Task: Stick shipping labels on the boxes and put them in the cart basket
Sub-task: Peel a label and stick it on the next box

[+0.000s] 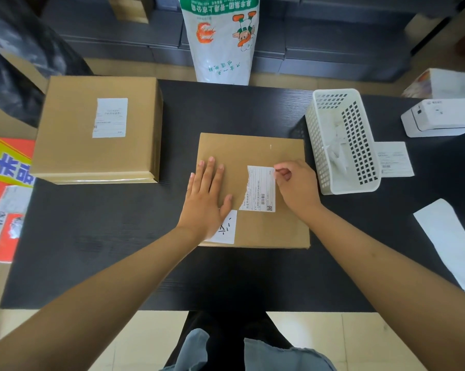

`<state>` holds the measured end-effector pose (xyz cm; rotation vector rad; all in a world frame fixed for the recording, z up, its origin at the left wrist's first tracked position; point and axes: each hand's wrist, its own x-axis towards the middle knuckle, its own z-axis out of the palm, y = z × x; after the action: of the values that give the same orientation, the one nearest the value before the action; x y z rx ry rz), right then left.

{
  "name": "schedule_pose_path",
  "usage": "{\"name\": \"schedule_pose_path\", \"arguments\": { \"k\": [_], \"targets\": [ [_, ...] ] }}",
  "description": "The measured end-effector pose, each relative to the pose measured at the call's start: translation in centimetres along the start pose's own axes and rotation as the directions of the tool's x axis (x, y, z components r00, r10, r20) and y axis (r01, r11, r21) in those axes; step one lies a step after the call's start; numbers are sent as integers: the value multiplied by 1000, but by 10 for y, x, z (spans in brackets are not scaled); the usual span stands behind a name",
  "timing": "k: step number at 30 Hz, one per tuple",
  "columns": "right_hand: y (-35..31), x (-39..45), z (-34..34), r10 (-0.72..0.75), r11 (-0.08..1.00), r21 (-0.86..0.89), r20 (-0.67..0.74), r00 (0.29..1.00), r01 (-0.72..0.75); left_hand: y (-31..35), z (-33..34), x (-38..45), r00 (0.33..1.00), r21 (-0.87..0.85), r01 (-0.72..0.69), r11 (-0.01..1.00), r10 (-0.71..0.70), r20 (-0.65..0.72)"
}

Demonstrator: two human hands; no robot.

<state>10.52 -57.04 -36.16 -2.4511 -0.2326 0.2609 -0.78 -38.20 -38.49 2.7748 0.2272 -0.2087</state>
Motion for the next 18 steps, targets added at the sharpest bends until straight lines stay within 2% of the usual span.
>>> {"name": "schedule_pose_path", "arguments": {
  "k": [9,18],
  "targets": [
    [-3,2,3,15,1000,-5,9,1000,-15,0,1,-1,1000,5,-5,1000,5,-6],
    [1,17,1,54,998,-42,121,991,-49,0,0,-1,1000,8,-3,1000,3,-6]
  ]
}}
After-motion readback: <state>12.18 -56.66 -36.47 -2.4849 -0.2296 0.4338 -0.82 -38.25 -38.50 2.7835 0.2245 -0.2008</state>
